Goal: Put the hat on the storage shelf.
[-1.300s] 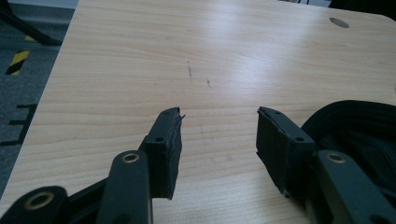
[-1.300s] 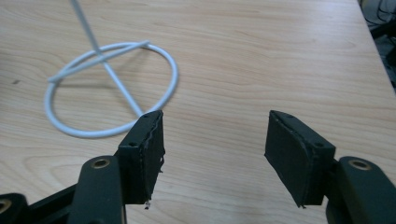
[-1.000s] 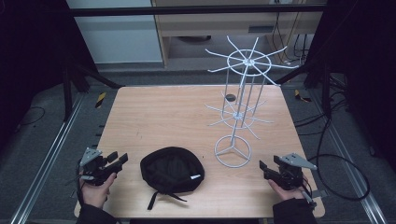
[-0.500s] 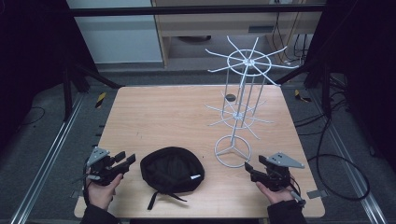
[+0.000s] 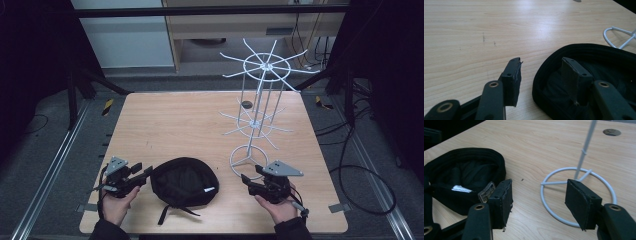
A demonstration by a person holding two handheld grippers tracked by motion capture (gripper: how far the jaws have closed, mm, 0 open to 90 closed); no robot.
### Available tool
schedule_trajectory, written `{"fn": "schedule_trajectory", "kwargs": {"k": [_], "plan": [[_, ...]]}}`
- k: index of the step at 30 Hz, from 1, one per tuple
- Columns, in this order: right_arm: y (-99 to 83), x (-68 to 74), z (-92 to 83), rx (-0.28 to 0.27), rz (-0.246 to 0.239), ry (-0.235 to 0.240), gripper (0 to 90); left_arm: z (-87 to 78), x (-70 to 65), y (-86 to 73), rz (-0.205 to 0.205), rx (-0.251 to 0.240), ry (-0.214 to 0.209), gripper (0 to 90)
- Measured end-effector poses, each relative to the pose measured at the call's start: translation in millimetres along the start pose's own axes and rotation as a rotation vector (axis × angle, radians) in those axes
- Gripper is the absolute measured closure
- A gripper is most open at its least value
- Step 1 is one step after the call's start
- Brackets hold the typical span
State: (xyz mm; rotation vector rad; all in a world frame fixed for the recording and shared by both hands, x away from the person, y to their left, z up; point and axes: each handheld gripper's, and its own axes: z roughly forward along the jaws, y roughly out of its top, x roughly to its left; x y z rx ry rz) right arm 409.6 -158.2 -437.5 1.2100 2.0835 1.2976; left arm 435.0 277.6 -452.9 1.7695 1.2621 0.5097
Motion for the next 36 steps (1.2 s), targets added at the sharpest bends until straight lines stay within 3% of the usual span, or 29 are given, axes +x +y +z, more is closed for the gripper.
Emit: {"fn": "schedule_trajectory", "kwargs": {"k": [9, 16, 29, 36], "plan": [[11.2, 25.4, 24.4, 0.042, -0.024, 0.055, 41.5, 14.8, -5.4, -3.3, 0.038, 0.075, 0.008, 54.0], [14.6, 42.4, 45.4, 0.095, -0.039, 0.087, 43.5, 26.1, -3.7, -9.0, 0.041, 0.162, 0.026, 62.7], [7.6, 60.4, 75.2, 0.200, -0.043, 0.109, 48.9, 29.0, -4.6, -13.0, 0.030, 0.201, 0.057, 77.1], [0.2, 59.0, 87.4, 0.264, -0.025, 0.123, 66.2, 29.3, -4.9, -13.8, 0.032, 0.213, 0.066, 79.8]]}}
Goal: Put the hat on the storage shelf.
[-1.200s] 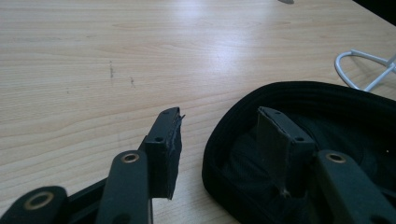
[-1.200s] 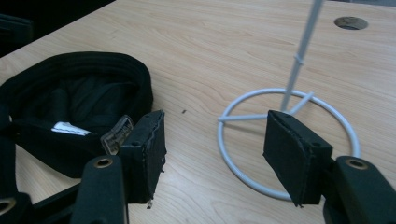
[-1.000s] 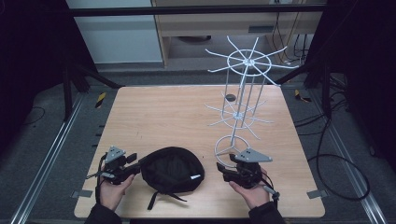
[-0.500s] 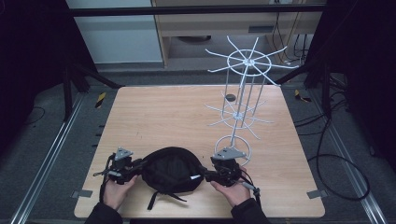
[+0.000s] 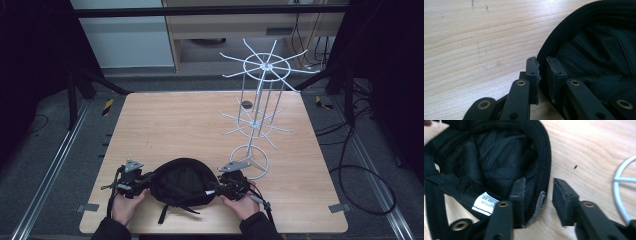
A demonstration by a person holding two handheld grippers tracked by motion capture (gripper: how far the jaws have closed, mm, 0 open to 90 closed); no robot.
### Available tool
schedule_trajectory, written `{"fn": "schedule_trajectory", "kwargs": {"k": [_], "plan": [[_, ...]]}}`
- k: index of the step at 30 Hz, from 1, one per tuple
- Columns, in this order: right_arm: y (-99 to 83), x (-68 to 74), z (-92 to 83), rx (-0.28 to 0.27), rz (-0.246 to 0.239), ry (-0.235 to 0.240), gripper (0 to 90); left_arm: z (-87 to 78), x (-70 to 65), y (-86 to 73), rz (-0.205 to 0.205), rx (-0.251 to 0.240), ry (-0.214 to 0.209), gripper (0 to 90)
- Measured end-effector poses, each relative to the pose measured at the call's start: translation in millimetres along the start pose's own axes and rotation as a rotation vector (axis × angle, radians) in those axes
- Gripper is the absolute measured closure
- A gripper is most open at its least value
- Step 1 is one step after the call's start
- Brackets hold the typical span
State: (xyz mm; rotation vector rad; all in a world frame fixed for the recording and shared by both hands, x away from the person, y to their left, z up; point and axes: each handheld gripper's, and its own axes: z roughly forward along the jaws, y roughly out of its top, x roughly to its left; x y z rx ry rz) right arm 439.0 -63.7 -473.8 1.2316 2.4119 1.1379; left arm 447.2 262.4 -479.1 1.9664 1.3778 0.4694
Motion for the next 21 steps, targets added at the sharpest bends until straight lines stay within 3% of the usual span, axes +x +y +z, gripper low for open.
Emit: {"fn": "schedule_trajectory", "kwargs": {"k": [4, 7, 12, 17, 21], "plan": [[-0.2, 0.5, 2.6, 0.012, -0.001, -0.002, 80.1, -0.4, -0.2, -0.3, -0.003, -0.001, 0.000, 81.0], [1.9, 1.1, -1.1, -0.012, -0.002, -0.004, 81.9, -1.2, -0.2, -1.0, -0.009, -0.001, -0.011, 81.8], [11.0, 8.9, -18.6, -0.140, -0.071, -0.019, 82.3, -1.6, -4.5, -1.2, -0.021, -0.013, -0.031, 82.4], [20.5, 22.6, -35.6, -0.273, -0.145, 0.009, 82.5, 0.5, -10.7, -0.6, -0.016, -0.022, -0.042, 81.8], [21.0, 35.5, -34.0, -0.285, -0.196, 0.055, 82.4, 4.6, -11.2, 0.0, -0.016, -0.022, -0.053, 81.0]]}}
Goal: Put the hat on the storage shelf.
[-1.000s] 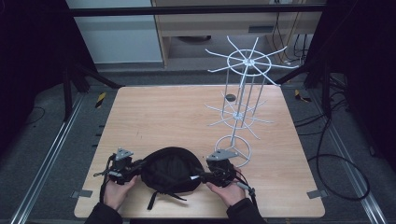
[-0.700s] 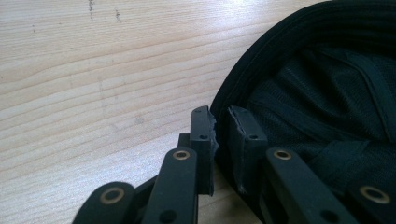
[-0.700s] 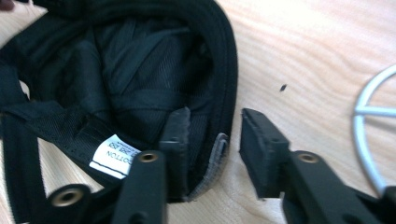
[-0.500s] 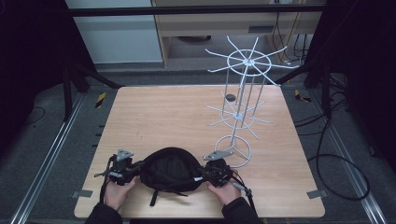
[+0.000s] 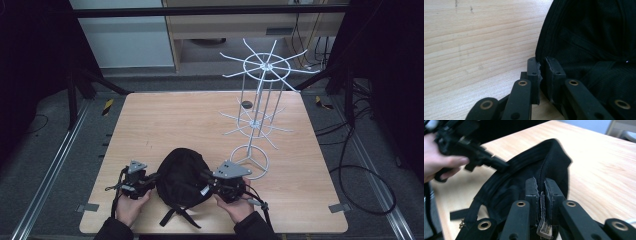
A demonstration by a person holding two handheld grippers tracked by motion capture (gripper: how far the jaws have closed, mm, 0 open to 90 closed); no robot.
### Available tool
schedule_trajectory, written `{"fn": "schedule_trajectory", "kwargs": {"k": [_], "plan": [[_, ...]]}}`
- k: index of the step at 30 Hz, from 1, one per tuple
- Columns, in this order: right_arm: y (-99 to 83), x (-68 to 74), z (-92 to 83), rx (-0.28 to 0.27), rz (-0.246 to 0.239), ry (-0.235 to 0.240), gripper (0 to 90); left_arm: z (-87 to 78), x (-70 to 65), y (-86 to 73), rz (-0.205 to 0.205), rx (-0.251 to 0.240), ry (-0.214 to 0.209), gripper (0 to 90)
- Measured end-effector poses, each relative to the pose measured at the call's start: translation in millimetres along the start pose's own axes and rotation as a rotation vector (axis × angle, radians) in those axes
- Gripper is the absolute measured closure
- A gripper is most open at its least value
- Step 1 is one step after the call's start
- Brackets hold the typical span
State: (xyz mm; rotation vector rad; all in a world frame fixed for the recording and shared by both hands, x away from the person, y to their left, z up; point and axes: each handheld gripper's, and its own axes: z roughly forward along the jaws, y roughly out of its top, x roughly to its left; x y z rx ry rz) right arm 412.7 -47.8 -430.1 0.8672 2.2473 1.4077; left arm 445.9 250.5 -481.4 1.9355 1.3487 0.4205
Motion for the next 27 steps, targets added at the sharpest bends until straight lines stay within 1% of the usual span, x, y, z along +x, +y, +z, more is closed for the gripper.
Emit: {"fn": "schedule_trajectory", "kwargs": {"k": [2, 5, 8, 10, 11, 15, 16, 18, 20, 22, 24, 25, 27], "plan": [[-2.5, 5.2, 4.7, 0.016, -0.030, 0.009, 82.2, 0.7, 2.2, -0.1, -0.002, -0.002, -0.013, 80.5], [-5.5, 9.1, 9.0, 0.028, -0.043, 0.016, 82.1, 1.2, 3.2, -0.4, -0.003, -0.002, -0.017, 79.3], [-6.8, 9.8, 9.8, 0.030, -0.044, 0.010, 82.0, 0.4, 4.8, 0.2, 0.000, -0.005, -0.031, 76.7], [-7.6, 8.9, 9.5, 0.032, -0.040, 0.004, 81.9, -3.1, 6.4, 1.6, 0.000, -0.015, -0.036, 73.5], [-8.2, 8.4, 9.5, 0.036, -0.037, -0.002, 81.9, -5.2, 7.1, 2.3, -0.006, -0.022, -0.038, 71.5], [-9.5, 8.9, 8.8, 0.042, -0.049, -0.017, 81.9, -21.2, 9.9, 7.8, -0.045, -0.085, -0.058, 68.5], [-9.7, 9.7, 8.9, 0.042, -0.050, -0.018, 81.9, -24.9, 9.0, 9.1, -0.050, -0.101, -0.075, 68.1], [-10.5, 11.2, 9.5, 0.045, -0.058, -0.017, 81.9, -31.2, 3.9, 11.7, -0.045, -0.126, -0.118, 67.4], [-11.8, 12.9, 10.5, 0.050, -0.068, -0.018, 81.8, -36.6, -5.0, 15.7, -0.027, -0.157, -0.177, 66.1], [-13.1, 14.1, 11.6, 0.057, -0.073, -0.012, 81.4, -38.7, -13.4, 18.5, -0.014, -0.174, -0.207, 64.5], [-14.3, 15.2, 12.8, 0.062, -0.074, -0.005, 81.2, -38.7, -21.5, 21.1, -0.008, -0.177, -0.250, 62.1], [-15.0, 15.7, 13.3, 0.063, -0.075, -0.001, 81.2, -37.4, -25.2, 21.8, -0.014, -0.178, -0.268, 60.6], [-16.6, 16.7, 14.4, 0.068, -0.073, 0.006, 81.3, -33.2, -32.1, 22.8, -0.016, -0.165, -0.287, 58.3]]}}
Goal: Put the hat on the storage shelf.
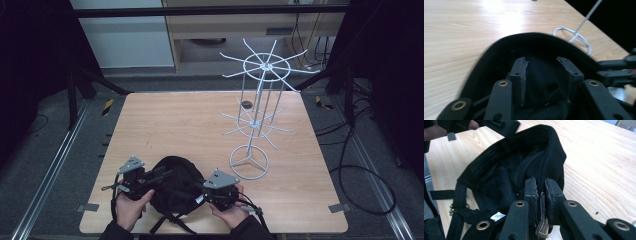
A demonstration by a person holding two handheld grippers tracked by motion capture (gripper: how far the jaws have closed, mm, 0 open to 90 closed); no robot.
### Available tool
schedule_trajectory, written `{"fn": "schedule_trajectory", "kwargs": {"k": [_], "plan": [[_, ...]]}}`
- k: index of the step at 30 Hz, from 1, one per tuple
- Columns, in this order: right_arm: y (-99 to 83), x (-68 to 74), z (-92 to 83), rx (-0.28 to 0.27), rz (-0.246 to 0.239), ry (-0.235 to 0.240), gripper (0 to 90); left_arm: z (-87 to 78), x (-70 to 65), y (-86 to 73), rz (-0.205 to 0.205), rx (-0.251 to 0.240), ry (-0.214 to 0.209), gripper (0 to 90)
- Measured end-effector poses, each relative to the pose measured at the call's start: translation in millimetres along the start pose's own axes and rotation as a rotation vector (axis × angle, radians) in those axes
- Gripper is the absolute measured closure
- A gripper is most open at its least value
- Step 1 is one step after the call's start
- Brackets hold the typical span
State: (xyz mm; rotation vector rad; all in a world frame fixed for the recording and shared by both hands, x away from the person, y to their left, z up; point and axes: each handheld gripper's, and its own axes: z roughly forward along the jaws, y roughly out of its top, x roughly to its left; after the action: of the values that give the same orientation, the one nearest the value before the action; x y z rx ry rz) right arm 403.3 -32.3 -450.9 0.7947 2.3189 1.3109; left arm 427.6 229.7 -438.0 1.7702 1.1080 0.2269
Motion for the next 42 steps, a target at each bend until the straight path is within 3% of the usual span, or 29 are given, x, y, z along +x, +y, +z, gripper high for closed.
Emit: {"fn": "schedule_trajectory", "kwargs": {"k": [5, 13, 16, 22, 26, 32, 38, 42], "plan": [[-1.5, 0.5, 2.0, 0.002, -0.007, 0.006, 81.6, 13.7, -8.0, 1.2, -0.029, 0.019, -0.031, 50.9], [-2.4, 5.6, 5.3, -0.007, -0.026, 0.042, 81.7, 24.9, -13.7, 2.0, -0.074, 0.011, -0.031, 40.7], [-3.9, 6.4, 7.7, -0.001, -0.035, 0.057, 81.9, 27.7, -13.6, 2.8, -0.112, 0.005, -0.035, 38.4], [-5.2, 9.5, 10.6, 0.006, -0.052, 0.089, 82.1, 36.3, -20.3, 1.9, -0.099, 0.025, 0.013, 36.5], [-5.1, 12.7, 11.6, 0.007, -0.063, 0.114, 82.0, 45.4, -22.4, -0.4, -0.094, 0.062, 0.042, 39.2], [-7.3, 14.9, 14.9, 0.029, -0.063, 0.126, 80.5, 50.2, -22.8, -1.9, -0.107, 0.094, 0.046, 53.0], [-7.9, 14.3, 11.3, 0.028, -0.032, 0.172, 67.9, 46.7, -26.6, -1.6, -0.113, 0.090, 0.012, 70.6], [-7.4, 10.6, -2.3, -0.011, 0.011, 0.226, 59.5, 37.9, -27.6, 1.8, -0.114, 0.066, -0.009, 76.3]]}}
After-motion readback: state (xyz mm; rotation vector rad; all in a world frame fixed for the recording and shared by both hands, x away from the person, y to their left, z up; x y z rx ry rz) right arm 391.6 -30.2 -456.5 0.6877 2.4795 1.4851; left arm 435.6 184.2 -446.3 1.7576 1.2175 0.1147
